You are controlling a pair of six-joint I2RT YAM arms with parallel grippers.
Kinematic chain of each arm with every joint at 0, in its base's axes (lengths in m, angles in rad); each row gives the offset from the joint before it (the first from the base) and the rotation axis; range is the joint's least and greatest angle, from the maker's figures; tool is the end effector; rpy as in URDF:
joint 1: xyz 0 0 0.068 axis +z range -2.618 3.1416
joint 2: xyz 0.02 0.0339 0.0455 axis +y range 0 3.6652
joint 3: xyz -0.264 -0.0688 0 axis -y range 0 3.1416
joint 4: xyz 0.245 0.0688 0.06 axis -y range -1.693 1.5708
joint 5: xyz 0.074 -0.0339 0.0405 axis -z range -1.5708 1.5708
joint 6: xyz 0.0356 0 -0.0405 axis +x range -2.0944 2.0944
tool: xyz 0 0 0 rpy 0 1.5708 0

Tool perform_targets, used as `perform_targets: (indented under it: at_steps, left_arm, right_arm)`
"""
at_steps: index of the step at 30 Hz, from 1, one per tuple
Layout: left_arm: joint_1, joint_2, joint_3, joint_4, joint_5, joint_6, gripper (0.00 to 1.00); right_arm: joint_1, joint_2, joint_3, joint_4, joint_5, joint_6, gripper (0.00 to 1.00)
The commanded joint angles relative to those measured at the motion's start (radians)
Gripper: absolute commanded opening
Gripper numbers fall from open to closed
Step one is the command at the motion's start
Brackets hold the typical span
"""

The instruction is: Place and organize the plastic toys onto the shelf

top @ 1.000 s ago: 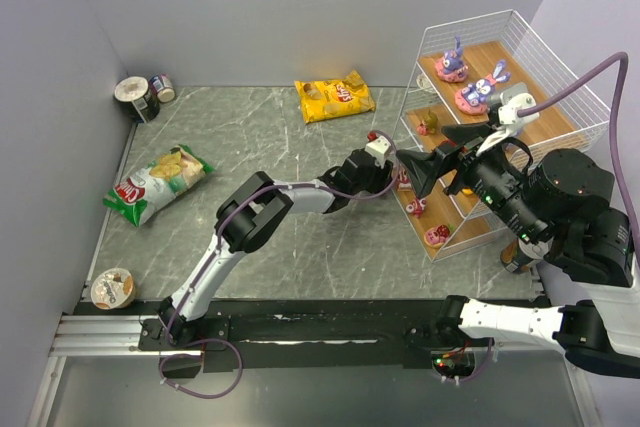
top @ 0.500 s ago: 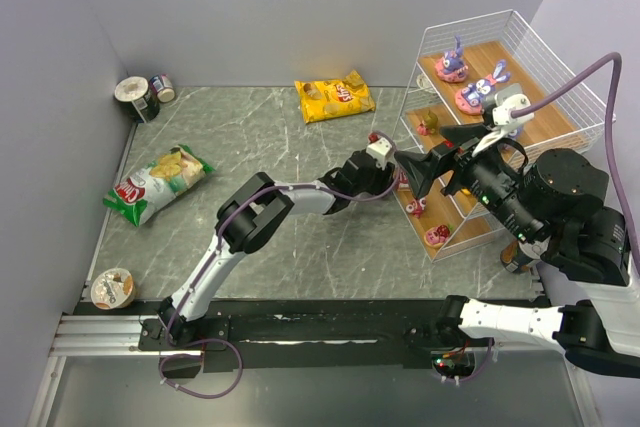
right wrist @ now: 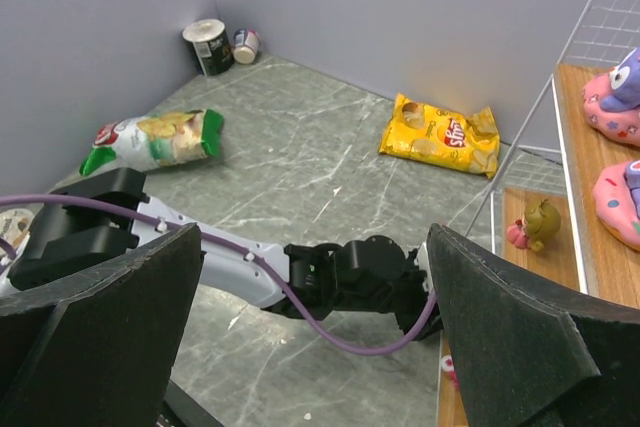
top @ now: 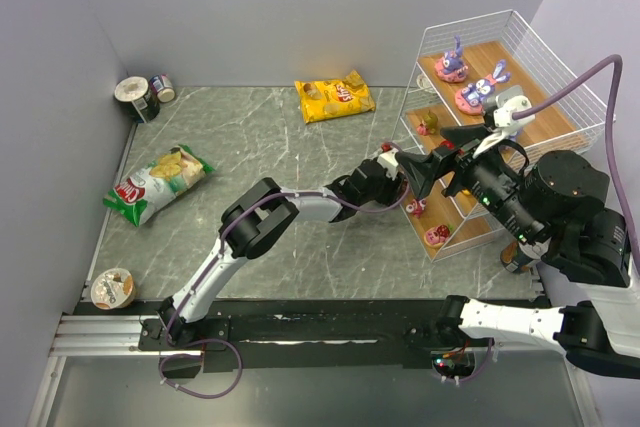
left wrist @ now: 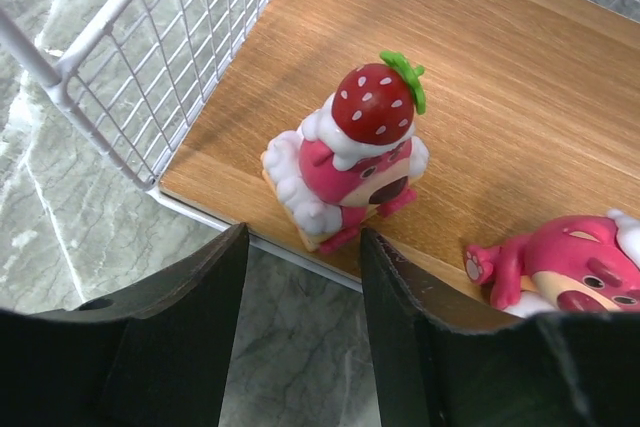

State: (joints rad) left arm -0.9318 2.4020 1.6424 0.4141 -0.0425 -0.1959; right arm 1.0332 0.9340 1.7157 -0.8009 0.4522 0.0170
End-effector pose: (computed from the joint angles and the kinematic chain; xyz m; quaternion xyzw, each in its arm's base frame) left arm 0.3215 -0.4302 0.1291 0.2828 0.7676 -0.2926 0.4952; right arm 0.0649 0.0785 0.5389 -0.2013 0.6842 0.2036 0.6707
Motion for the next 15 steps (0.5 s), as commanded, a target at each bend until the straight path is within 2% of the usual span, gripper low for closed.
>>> perform_targets:
  at_steps: [1, 10, 15]
  left_arm:
    - [0.001, -0.006, -0.006, -0.008, -0.025, 0.009, 0.52]
    - [0.005, 0.023, 0.056, -0.055, -0.077, -0.02, 0.45]
    - [0.008, 0.02, 0.051, -0.055, -0.073, -0.02, 0.44]
  right_arm:
    - [-0.005, -0.008, -0.004, 0.037, 0.014, -0.003, 1.0]
    - [-0.005, -0.009, -0.007, 0.035, 0.014, 0.004, 1.0]
    - [-0.005, -0.008, -0.007, 0.037, 0.016, 0.001, 1.0]
